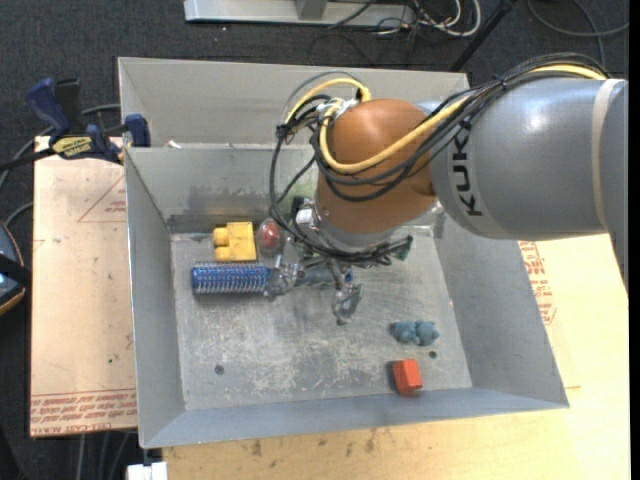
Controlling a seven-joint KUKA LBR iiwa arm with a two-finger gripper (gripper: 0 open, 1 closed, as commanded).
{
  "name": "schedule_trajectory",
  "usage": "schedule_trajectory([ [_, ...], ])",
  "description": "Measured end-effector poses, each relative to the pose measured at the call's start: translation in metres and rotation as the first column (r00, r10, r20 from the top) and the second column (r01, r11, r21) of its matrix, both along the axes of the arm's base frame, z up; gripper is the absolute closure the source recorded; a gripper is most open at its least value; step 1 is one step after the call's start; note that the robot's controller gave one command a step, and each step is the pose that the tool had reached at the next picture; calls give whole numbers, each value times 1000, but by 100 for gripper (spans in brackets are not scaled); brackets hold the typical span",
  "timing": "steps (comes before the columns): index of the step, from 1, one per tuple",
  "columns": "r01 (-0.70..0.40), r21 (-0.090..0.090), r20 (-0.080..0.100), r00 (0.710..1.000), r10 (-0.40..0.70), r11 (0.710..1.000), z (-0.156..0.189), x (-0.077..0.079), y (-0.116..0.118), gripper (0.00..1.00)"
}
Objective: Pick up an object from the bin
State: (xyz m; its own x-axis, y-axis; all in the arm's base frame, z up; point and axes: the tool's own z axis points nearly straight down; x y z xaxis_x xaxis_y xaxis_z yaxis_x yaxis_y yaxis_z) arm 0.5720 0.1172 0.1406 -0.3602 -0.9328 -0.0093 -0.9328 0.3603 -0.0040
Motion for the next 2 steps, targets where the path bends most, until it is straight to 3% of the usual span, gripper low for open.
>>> schedule_trajectory([
  [1,136,-3,-12,991,-136,991,-33,38,39,0],
  [2,284,1,-11,959,-284,959,-66,71,-11,0],
])
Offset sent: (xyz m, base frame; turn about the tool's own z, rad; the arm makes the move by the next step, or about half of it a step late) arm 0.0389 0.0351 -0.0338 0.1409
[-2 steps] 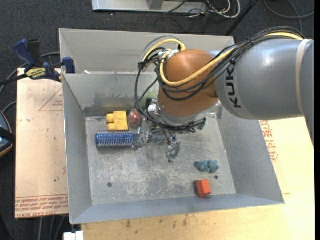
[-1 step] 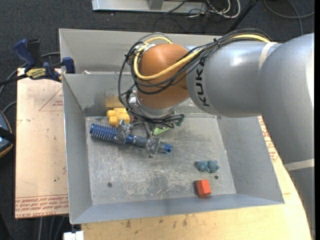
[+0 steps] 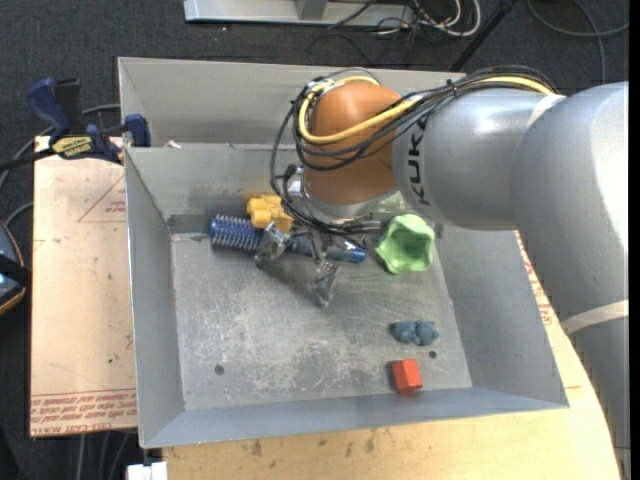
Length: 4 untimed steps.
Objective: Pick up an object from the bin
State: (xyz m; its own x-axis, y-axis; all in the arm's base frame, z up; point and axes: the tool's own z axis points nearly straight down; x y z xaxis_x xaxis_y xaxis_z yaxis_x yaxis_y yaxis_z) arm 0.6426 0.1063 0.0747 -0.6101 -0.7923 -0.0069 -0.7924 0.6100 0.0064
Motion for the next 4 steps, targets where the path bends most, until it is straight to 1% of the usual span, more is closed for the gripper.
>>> schedule_trajectory([
  [1,113,-8,14,994,-113,994,96,11,-83,0],
  [2,-51,-6,1,999,51,999,4,13,-74,0],
  [3,-186,-10,9,983,186,983,4,17,-54,0],
  [4,-185,-7,8,983,186,983,5,17,-53,100],
])
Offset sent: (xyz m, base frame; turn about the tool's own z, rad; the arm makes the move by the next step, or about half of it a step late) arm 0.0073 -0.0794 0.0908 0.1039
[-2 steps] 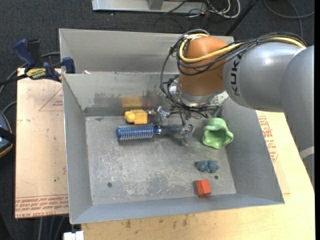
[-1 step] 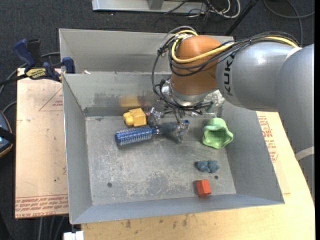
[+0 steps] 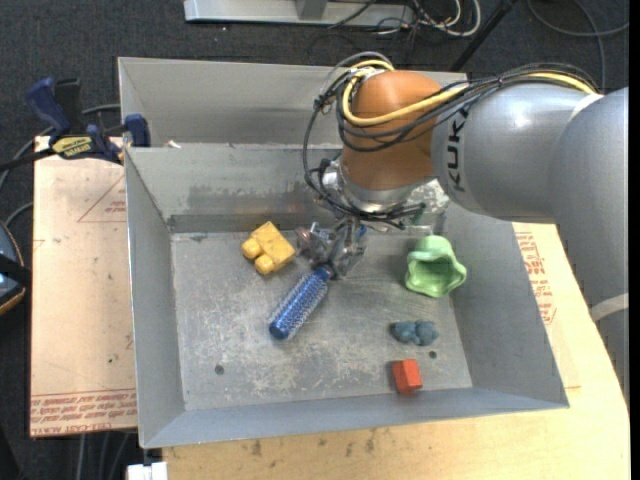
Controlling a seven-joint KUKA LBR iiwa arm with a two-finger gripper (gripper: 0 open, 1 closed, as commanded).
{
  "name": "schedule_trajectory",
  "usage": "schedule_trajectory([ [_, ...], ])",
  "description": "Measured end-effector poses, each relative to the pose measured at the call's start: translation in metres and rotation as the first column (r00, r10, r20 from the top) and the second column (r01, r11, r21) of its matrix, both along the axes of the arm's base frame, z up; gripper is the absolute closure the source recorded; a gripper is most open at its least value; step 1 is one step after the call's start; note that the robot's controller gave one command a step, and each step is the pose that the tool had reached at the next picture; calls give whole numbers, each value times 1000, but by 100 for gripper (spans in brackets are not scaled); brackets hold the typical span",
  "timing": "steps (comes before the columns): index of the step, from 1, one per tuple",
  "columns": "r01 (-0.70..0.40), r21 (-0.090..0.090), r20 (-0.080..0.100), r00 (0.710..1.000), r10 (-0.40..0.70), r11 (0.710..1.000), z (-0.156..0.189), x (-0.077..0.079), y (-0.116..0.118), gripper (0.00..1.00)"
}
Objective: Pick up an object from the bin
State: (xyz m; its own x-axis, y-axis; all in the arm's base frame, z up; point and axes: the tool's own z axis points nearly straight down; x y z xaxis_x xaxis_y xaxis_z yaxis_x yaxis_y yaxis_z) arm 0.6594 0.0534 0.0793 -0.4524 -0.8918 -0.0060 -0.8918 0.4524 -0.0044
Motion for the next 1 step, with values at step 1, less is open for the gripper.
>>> schedule_trajectory([
  [1,0,-1,0,1000,0,1000,-1,0,0,0],
])
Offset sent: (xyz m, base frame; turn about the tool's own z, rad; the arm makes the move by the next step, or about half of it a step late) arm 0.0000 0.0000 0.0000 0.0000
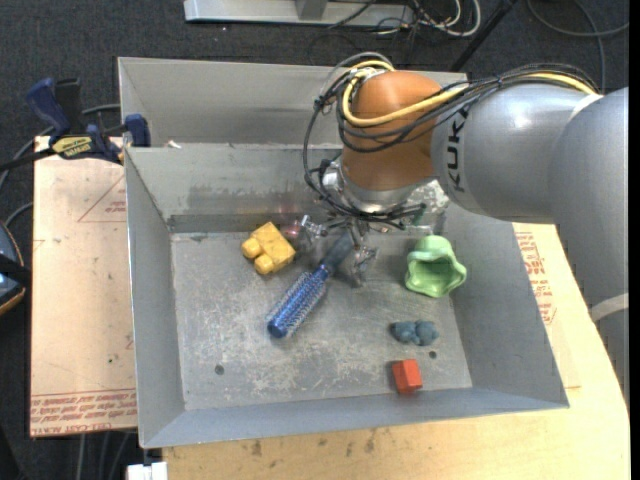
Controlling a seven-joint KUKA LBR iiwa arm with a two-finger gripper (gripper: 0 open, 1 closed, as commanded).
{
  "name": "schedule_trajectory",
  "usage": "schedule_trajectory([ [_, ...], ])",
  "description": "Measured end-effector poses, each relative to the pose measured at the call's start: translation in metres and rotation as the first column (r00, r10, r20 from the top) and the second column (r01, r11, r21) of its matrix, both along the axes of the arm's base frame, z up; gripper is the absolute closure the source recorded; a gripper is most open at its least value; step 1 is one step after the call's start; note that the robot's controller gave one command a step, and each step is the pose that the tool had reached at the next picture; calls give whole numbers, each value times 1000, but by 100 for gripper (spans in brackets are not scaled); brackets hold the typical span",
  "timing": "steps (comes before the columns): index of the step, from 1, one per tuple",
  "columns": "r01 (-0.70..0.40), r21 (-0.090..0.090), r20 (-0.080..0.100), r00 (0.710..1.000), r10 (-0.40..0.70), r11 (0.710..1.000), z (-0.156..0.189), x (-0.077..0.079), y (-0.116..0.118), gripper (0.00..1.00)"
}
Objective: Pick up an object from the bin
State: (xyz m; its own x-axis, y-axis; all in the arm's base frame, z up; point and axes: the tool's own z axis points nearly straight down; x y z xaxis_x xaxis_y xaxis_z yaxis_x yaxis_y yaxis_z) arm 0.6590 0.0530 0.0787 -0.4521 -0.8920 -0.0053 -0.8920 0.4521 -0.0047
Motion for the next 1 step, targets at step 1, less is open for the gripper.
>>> schedule_trajectory([
  [1,205,7,15,979,-205,979,-1,-28,-5,0],
])
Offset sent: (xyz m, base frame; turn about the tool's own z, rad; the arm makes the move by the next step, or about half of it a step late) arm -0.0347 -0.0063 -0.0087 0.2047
